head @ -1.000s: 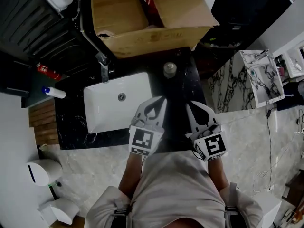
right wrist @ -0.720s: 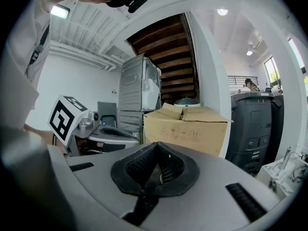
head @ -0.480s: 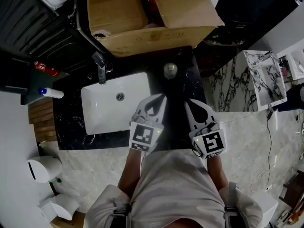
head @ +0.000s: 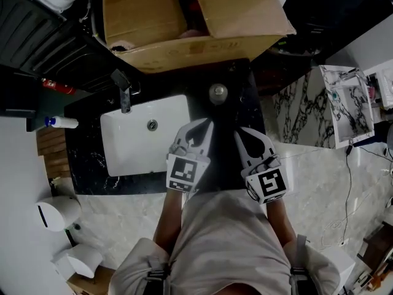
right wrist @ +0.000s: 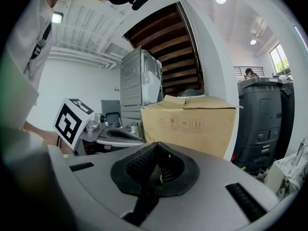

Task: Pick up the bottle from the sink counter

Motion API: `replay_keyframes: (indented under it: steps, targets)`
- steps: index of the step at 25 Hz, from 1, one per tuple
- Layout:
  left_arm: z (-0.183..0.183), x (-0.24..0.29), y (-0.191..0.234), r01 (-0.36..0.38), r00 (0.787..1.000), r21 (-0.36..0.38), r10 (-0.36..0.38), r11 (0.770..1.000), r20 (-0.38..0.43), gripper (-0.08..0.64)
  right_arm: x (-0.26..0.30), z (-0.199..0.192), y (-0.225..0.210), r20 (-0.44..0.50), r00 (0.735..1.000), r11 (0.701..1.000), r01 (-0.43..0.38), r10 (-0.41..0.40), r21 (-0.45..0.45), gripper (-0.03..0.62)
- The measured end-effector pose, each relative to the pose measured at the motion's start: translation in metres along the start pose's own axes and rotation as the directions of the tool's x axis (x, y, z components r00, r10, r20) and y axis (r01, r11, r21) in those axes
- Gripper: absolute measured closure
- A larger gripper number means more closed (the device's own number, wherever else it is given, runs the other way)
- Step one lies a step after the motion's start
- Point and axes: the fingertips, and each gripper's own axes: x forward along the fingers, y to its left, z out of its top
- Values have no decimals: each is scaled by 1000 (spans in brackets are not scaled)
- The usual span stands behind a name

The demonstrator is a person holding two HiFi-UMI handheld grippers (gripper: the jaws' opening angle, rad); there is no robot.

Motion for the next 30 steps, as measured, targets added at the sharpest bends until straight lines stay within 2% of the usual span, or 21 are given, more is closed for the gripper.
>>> replay_keyframes:
  steps: [12,17,30]
  targets:
    - [-28,29,11,-7,997,-22,5,1000,-74,557,30,-20,-10,-46,997,998,-55,56,27,597]
    - [-38,39,15,-6,995,-28,4,1000,-96,557,40,-33,-14,-78,995,996,-62,67,60,597]
    - [-74,71,26,-9,986,-36,3,999,-169,557,52,-68,-20,-140,986,995,-76,85,67,597]
